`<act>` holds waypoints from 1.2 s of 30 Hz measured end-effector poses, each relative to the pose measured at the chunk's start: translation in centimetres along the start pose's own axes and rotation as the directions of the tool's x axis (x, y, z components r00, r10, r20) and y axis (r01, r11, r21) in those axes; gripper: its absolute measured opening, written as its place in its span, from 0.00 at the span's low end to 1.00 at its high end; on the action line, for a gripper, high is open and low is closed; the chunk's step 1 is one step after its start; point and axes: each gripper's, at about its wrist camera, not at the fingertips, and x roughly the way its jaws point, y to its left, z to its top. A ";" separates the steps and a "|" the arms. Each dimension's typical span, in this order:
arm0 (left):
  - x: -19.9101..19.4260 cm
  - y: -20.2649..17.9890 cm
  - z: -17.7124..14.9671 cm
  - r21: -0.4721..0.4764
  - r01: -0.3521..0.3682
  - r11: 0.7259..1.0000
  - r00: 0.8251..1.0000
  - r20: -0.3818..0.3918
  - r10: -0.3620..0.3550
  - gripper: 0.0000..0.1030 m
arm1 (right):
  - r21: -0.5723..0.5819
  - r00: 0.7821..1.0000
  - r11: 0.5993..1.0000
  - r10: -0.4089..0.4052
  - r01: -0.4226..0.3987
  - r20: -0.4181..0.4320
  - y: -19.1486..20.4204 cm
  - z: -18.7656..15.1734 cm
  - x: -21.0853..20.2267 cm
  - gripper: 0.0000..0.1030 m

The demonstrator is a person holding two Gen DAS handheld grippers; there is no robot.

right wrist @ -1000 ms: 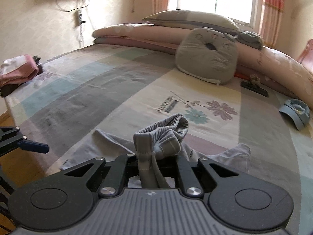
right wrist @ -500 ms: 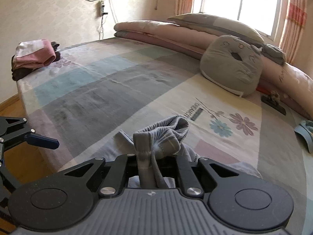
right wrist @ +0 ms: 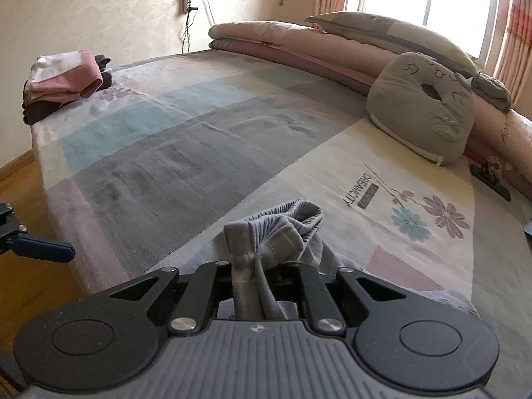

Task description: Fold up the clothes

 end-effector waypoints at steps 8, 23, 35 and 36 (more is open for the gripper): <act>-0.3 0.2 -0.3 -0.021 -0.009 1.000 1.000 0.004 0.009 0.90 | -0.027 1.000 0.999 0.024 -0.024 0.001 0.7 0.2 0.0 0.11; -0.5 0.6 -0.8 -0.053 -0.022 0.998 1.000 -0.007 0.022 0.90 | -0.049 0.996 0.995 0.082 -0.084 -0.030 2.1 -0.3 2.3 0.12; -0.7 0.4 -1.0 -0.056 -0.016 0.998 1.000 -0.005 0.016 0.90 | -0.040 0.990 0.990 0.131 -0.134 -0.058 2.6 -0.4 3.2 0.25; -0.8 0.4 -1.0 -0.057 -0.017 0.998 1.000 -0.005 0.017 0.90 | -0.038 0.988 0.989 0.141 -0.144 -0.064 2.6 -0.5 3.2 0.28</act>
